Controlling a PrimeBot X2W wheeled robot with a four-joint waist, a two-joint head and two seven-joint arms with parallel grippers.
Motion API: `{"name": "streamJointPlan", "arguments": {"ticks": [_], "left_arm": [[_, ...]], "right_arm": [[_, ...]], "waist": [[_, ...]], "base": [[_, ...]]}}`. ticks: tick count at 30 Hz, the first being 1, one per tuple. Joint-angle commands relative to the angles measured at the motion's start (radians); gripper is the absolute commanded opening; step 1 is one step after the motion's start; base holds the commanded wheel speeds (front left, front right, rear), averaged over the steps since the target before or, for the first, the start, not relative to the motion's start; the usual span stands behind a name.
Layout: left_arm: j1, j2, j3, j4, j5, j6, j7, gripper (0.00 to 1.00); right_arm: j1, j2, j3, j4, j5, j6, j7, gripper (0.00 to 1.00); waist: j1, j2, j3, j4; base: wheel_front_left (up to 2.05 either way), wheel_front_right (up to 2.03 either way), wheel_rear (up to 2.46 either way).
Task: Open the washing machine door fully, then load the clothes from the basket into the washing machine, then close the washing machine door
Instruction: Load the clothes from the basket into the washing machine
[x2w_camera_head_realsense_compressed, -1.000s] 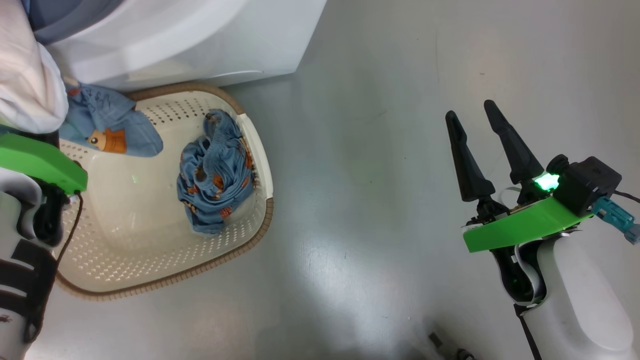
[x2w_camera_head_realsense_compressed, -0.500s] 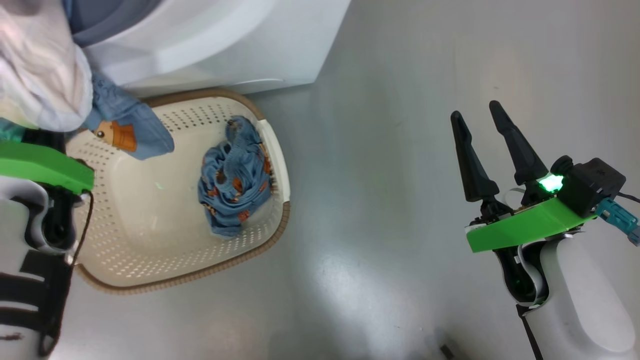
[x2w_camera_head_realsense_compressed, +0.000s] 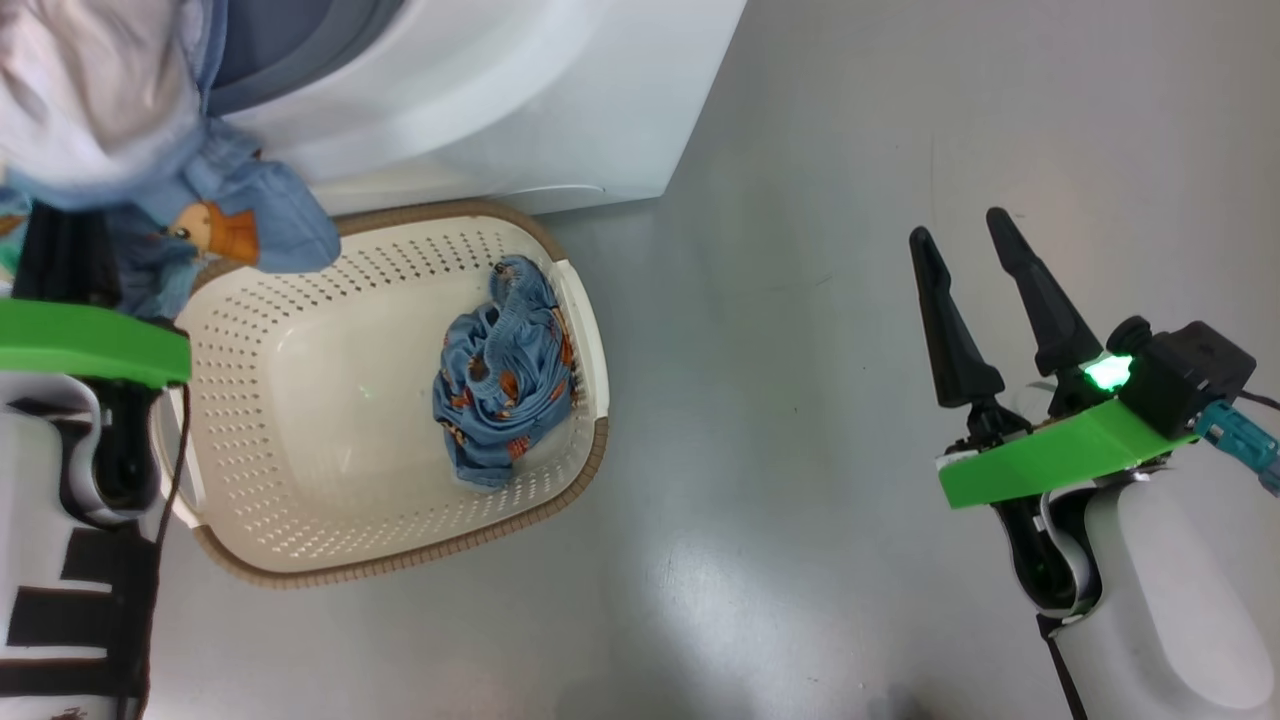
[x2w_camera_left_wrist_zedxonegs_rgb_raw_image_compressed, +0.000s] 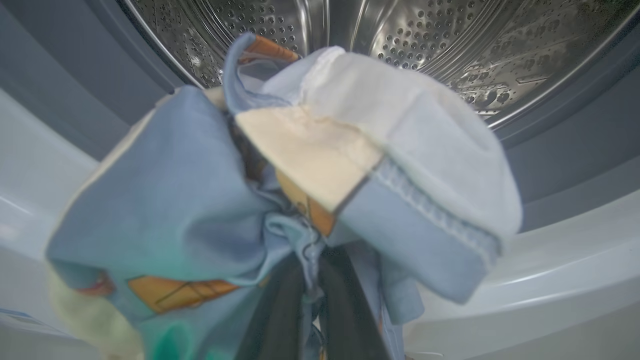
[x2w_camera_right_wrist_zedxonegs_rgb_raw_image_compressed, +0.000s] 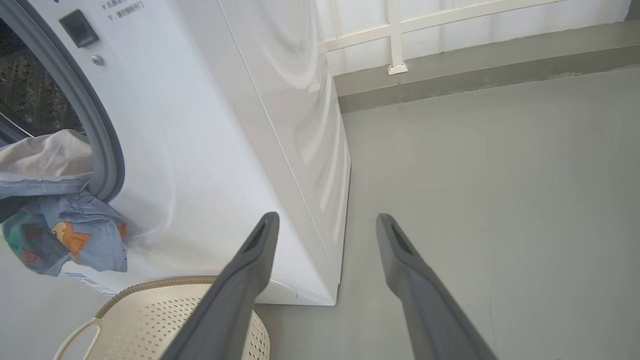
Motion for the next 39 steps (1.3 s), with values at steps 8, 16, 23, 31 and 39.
{"name": "streamJointPlan", "arguments": {"ticks": [8,16,23,31,39], "left_arm": [[-0.018,0.057,0.052,-0.099,0.065,-0.002,-0.006,0.0],[-0.168,0.114,-0.047,-0.025,0.067,-0.002,-0.006,0.0],[-0.335,0.156,-0.168,0.141,0.021,-0.002,-0.006,0.0],[-0.525,0.195,-0.292,0.295,-0.01,-0.002,-0.006,0.0],[-0.613,0.253,-0.246,0.256,0.039,-0.002,-0.006,0.0]], "right_arm": [[0.052,0.009,0.013,-0.029,0.011,0.002,-0.012,1.0],[0.042,0.021,0.008,-0.027,0.012,0.002,-0.012,1.0],[0.04,0.037,0.007,-0.025,0.01,0.002,-0.012,1.0],[0.027,0.047,0.023,-0.017,0.014,0.002,-0.012,1.0],[0.023,0.057,0.042,-0.021,0.017,0.002,-0.012,1.0]], "waist": [[0.0,0.0,-0.005,0.002],[0.0,0.0,0.007,-0.002],[0.0,0.0,0.014,-0.017],[0.0,0.0,0.021,-0.05],[0.0,0.0,0.03,-0.103]], "base": [[0.0,0.0,0.0],[0.0,0.0,0.0],[0.0,0.0,0.0],[0.0,0.0,0.0],[0.0,0.0,0.0]]}}
